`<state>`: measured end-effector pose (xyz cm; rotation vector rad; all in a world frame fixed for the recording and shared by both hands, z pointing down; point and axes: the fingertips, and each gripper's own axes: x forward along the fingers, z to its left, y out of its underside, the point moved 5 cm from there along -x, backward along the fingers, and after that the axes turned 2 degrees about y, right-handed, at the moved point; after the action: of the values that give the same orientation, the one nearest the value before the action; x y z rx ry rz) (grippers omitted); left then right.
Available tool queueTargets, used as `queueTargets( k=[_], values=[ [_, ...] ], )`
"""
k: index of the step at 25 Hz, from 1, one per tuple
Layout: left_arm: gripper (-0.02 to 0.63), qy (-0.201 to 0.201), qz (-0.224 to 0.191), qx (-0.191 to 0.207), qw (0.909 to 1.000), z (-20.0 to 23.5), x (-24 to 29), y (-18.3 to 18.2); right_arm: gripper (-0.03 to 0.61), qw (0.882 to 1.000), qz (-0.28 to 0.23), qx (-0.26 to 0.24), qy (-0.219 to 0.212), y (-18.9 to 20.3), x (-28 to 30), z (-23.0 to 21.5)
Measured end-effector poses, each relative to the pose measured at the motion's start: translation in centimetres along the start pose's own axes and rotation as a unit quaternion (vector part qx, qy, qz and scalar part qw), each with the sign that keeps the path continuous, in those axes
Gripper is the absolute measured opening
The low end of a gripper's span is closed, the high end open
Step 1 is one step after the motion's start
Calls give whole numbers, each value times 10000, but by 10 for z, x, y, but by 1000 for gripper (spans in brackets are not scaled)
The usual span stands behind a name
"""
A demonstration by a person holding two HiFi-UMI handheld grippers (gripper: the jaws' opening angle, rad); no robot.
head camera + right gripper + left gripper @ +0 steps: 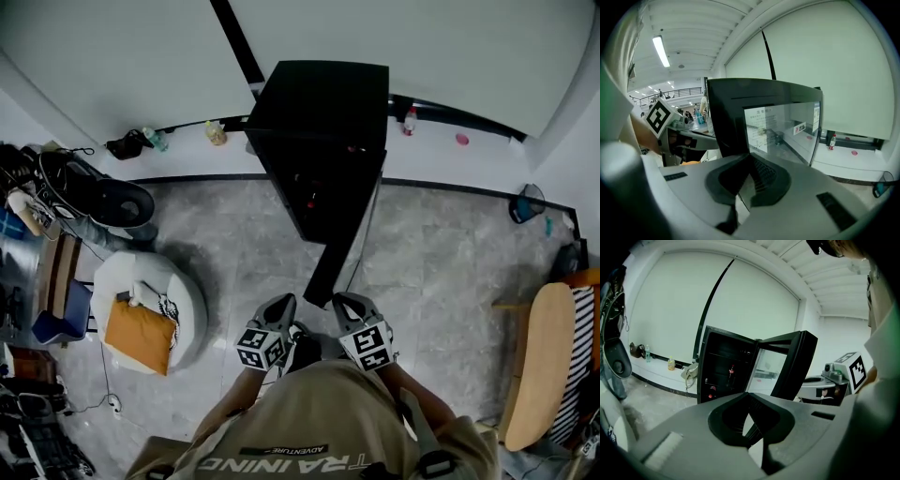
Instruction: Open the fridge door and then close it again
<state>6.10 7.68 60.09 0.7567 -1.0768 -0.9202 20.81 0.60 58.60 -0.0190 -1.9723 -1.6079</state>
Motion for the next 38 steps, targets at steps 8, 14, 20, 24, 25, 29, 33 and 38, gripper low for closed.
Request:
queueTargets(
  k=[8, 14, 20, 24, 25, 29, 33, 38],
  values=[
    [2, -186, -190, -149, 9995, 46, -13, -10, -5, 10000, -3, -51, 64, -20, 29, 17],
    [2, -247, -270, -156, 9992, 79, -21, -20, -5, 9997, 76, -220, 38, -32, 52, 28],
    [2, -72, -273, 44, 9996, 106, -17, -34, -5, 9997, 81, -217, 86, -45, 78, 34],
    [2, 44, -228, 88, 9997, 123, -11, -44, -5, 9997, 71, -165, 165, -54, 95, 36],
    [2, 80, -223, 133, 9996, 127, -9, -48, -5, 9997, 64, -149, 202, -57, 100, 37],
    [2, 212, -195, 335, 9990, 145, -5, -61, -5, 9993, 37, -91, 363, -67, 121, 38],
    [2, 340, -186, 404, 9984, 165, -3, -70, -5, 9986, -37, -100, 527, -77, 140, 38],
    [2, 513, -247, 372, 9977, 182, 2, -78, -5, 9966, -178, -96, 793, -89, 157, 29]
  ],
)
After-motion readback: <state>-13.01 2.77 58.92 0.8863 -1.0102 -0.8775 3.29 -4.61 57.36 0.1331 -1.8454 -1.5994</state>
